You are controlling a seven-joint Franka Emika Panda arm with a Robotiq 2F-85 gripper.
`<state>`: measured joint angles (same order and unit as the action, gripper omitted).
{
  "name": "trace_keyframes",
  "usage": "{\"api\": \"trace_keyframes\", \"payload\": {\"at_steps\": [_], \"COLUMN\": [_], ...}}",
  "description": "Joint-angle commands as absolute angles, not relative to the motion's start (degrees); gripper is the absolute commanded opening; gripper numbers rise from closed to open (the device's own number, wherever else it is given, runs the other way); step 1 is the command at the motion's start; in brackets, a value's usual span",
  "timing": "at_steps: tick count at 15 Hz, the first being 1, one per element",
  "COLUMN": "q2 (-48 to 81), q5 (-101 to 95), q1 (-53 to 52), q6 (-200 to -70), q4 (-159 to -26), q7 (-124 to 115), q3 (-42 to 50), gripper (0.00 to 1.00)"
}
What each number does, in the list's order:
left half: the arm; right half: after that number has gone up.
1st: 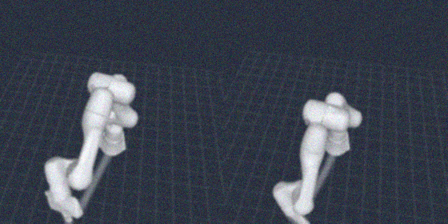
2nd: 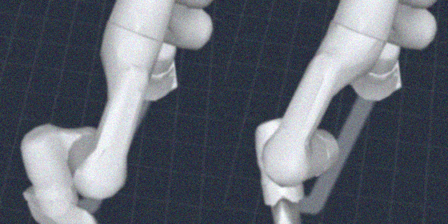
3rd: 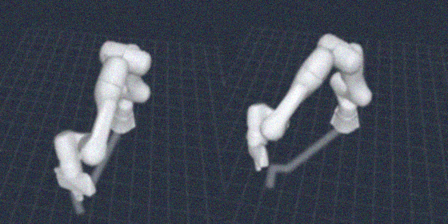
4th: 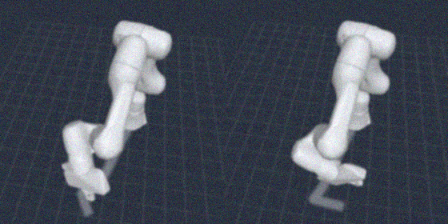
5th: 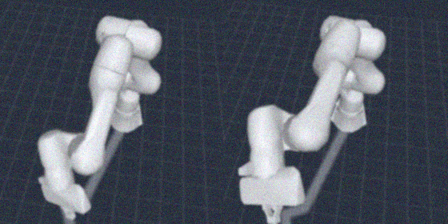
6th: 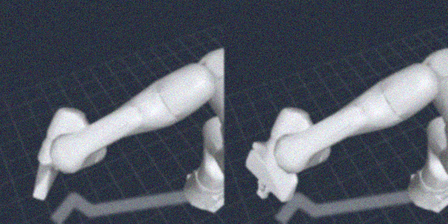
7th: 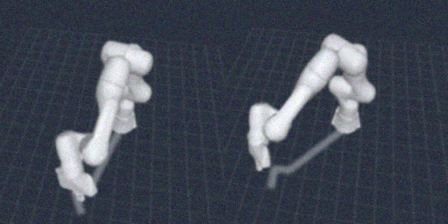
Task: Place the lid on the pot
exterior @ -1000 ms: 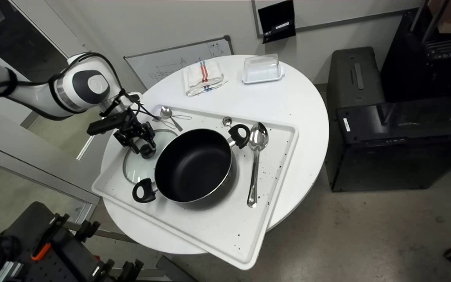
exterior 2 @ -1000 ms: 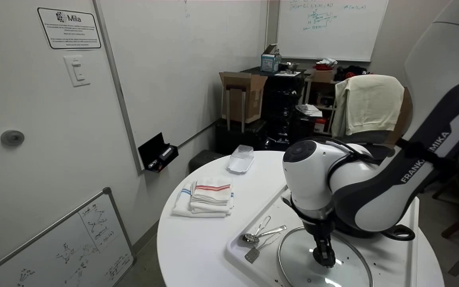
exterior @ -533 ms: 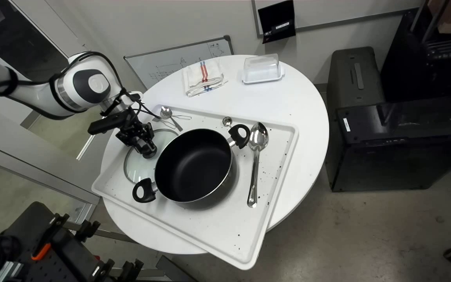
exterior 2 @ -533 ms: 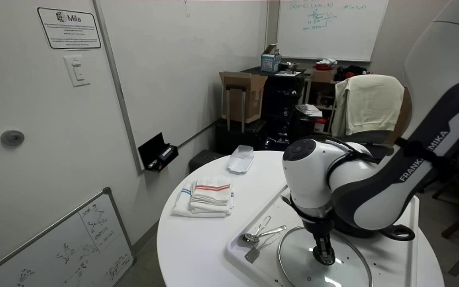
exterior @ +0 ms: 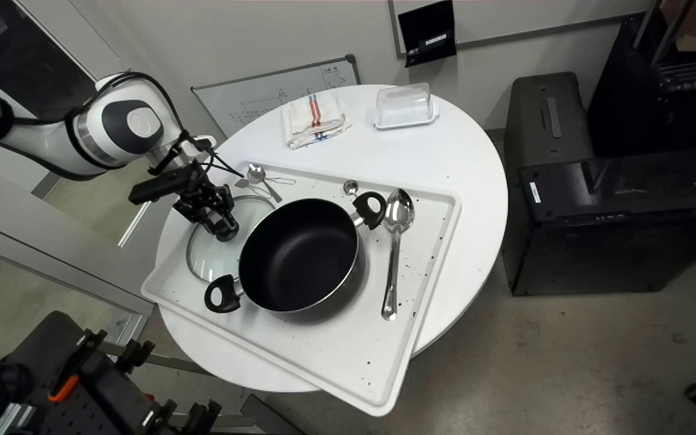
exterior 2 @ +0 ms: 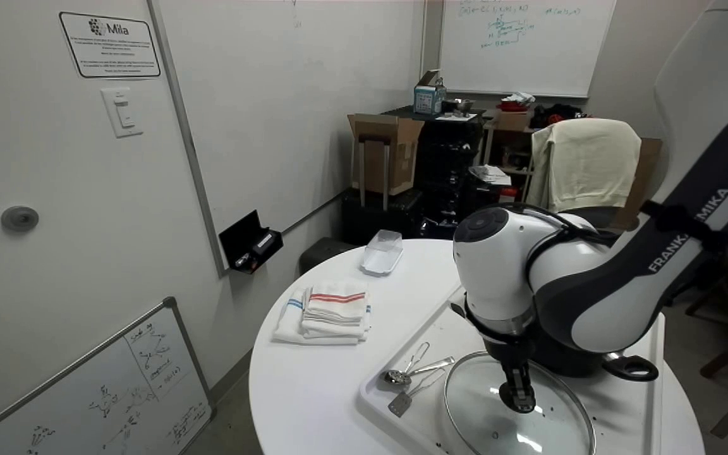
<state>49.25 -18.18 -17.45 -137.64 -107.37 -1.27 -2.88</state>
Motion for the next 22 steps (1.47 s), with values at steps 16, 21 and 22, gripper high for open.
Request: {"api": "trace_keyframes", "payload": {"at_steps": [16,21,22], "q2": [16.1,15.6,15.9], "q5": [-21.3,-21.0,-21.0], "q1": [-14.2,-9.7,-8.8], "q6": [-128.6,-127.0,-127.3], "q4": [-130.2,-130.2,-130.0], "q7": [1.6,1.8,1.5], "q3": [-4.6,-2.9,-2.3], "gripper": [0.25,0.25,0.25]}}
